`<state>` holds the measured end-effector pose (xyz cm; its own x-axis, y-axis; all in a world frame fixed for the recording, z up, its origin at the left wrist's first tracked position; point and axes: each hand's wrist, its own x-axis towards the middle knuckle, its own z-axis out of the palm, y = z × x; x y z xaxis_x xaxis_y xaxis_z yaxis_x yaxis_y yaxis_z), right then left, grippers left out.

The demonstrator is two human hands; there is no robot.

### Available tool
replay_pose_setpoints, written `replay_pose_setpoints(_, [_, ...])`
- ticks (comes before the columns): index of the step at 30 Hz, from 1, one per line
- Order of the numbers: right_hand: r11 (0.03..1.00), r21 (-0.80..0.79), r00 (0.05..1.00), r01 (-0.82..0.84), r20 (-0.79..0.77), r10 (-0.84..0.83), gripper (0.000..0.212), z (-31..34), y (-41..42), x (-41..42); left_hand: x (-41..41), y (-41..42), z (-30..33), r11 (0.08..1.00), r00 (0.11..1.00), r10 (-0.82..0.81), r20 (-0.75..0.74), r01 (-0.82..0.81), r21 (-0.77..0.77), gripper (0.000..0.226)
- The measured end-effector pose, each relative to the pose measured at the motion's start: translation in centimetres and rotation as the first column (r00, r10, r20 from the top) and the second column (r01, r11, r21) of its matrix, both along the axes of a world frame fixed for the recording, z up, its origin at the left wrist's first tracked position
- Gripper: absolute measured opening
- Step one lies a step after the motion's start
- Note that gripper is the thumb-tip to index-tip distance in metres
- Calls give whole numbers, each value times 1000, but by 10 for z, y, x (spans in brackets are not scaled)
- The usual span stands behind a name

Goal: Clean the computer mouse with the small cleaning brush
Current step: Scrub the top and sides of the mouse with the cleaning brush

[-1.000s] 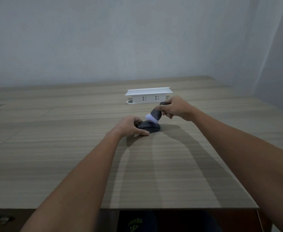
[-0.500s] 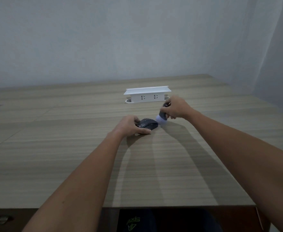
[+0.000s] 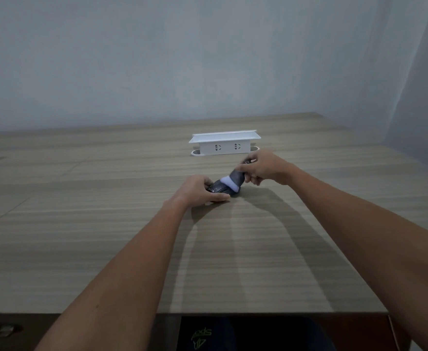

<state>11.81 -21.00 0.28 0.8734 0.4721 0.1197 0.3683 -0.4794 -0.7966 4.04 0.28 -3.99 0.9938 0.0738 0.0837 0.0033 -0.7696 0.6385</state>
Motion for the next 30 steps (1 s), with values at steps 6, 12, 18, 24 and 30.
replay_pose_setpoints(6, [997,68,997,35,70,-39,15,3,-3,1,3,0,-2,1000,1000,5,-9,-6,-6,46])
replay_pose_setpoints(12, [973,-197,973,119,219,-74,14,-1,0,6,4,0,-2,1000,1000,-7,-10,7,-7,46])
replay_pose_setpoints(18, [999,-27,997,-24,74,26,17,6,10,-1,4,3,-1,999,999,-32,-30,32,19,43])
replay_pose_setpoints(24, [994,-108,983,31,184,-11,17,14,16,2,5,4,-1,998,998,-51,-45,52,22,42])
replay_pose_setpoints(30, [937,-346,961,52,272,47,17,16,22,0,6,6,-2,997,996,-71,-45,72,4,44])
